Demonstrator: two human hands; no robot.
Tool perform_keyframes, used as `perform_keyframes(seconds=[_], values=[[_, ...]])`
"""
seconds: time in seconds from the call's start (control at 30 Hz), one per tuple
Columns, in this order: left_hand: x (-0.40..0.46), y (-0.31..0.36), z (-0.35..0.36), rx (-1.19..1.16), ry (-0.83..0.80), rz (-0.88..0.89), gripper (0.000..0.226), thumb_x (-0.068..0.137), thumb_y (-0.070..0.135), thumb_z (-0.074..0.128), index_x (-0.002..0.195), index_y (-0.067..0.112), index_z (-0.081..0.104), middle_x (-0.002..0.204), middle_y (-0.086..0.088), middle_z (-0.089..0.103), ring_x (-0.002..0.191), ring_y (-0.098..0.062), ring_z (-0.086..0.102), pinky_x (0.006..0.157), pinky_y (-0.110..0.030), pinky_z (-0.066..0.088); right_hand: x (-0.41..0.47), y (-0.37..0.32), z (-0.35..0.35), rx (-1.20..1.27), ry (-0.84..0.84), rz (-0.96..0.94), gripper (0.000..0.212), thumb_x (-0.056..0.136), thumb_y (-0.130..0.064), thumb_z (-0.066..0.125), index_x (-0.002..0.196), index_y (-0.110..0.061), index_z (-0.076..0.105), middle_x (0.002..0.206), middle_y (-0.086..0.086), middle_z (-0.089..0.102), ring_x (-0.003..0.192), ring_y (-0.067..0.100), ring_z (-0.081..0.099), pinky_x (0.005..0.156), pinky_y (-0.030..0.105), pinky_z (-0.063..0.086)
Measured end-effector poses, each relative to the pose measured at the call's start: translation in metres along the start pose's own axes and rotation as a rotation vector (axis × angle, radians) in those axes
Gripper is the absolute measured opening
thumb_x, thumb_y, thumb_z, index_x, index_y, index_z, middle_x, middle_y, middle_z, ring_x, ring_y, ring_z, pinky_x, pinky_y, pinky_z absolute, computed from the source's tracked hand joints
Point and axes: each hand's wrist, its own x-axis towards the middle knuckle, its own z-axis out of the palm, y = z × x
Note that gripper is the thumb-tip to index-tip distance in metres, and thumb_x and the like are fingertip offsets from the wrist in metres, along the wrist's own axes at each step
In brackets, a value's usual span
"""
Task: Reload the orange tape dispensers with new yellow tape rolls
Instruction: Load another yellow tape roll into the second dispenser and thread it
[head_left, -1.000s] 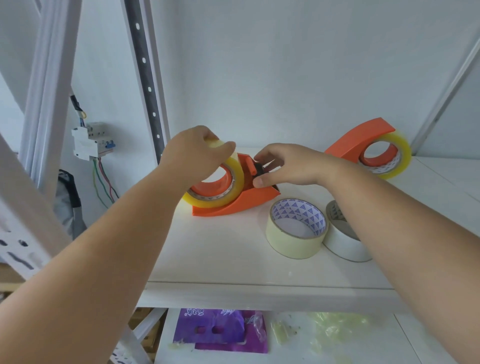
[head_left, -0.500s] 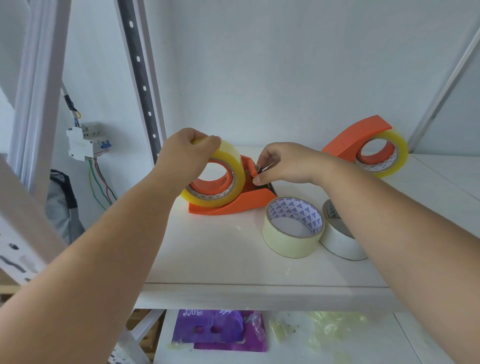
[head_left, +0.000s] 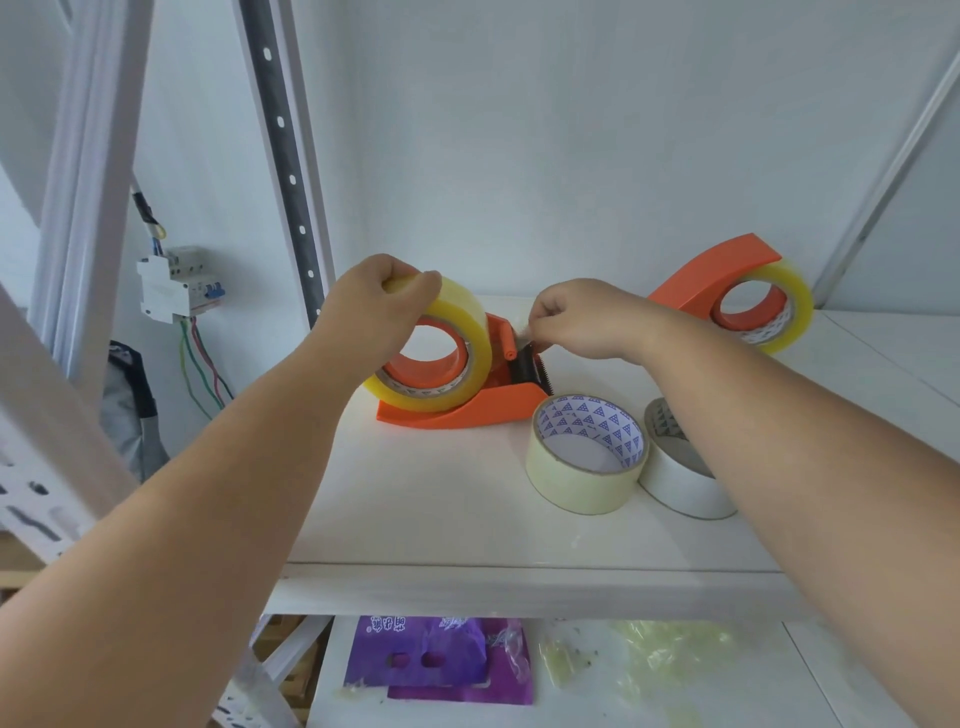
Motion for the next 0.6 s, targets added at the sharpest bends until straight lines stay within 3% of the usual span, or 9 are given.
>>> perform_keyframes(seconds=[0.07,0.2,0.3,0.37,0.53,0.6], values=[[0.0,-0.001,-0.002,0.023,0.002,0.016,0.025,0.089,0.038,0.05,0.098,0.017,0.061,0.074,0.006,0.056,0.062,-0.011,0.051,0.057,-0.025,0.042,-0.001,0.003,-0.001,0.077,-0.01,0.039,0.017,0.089,-0.016,0.046,0.078,-0.019,0.058,0.099,-0.002,0.073,0.089,0.01,0.064,0.065,0.025,0.041],[0.001,0.0,-0.008,0.061,0.018,0.078,0.025,0.088,0.025,0.045,0.107,0.025,0.061,0.076,0.012,0.058,0.053,-0.007,0.051,0.054,-0.021,0.041,-0.003,0.015,-0.012,0.428,-0.058,0.106,0.02,0.093,-0.01,0.039,0.077,-0.014,0.05,0.1,0.001,0.071,0.096,0.014,0.07,0.09,0.03,0.043],[0.0,0.004,-0.006,0.082,-0.025,0.1,0.03,0.089,0.02,0.041,0.111,0.028,0.06,0.068,0.009,0.054,0.039,-0.002,0.045,0.044,-0.014,0.039,-0.007,0.019,-0.016,0.219,-0.046,0.087,0.013,0.091,-0.014,0.05,0.084,-0.017,0.061,0.105,0.0,0.071,0.103,0.011,0.066,0.096,0.031,0.047],[-0.001,0.007,-0.002,0.108,-0.027,0.108,0.032,0.09,0.019,0.038,0.109,0.027,0.062,0.067,0.006,0.054,0.042,-0.006,0.045,0.044,-0.016,0.039,-0.007,0.014,-0.012,0.149,-0.014,0.049,0.013,0.088,-0.018,0.053,0.09,-0.021,0.066,0.106,0.0,0.07,0.103,0.011,0.064,0.095,0.032,0.048],[-0.001,0.019,0.008,0.218,-0.044,0.143,0.032,0.092,0.019,0.035,0.106,0.027,0.063,0.066,0.01,0.053,0.049,-0.011,0.046,0.05,-0.023,0.038,-0.004,-0.004,0.004,-0.002,0.01,-0.026,0.016,0.082,-0.026,0.065,0.096,-0.02,0.067,0.1,-0.004,0.065,0.095,0.015,0.059,0.072,0.024,0.046],[0.0,0.022,0.01,0.261,-0.051,0.146,0.032,0.091,0.02,0.035,0.107,0.026,0.062,0.071,0.009,0.056,0.055,-0.013,0.051,0.056,-0.027,0.047,-0.004,-0.006,0.009,-0.111,0.026,-0.039,0.02,0.081,-0.023,0.065,0.099,-0.014,0.067,0.101,0.001,0.066,0.094,0.019,0.061,0.072,0.027,0.047]])
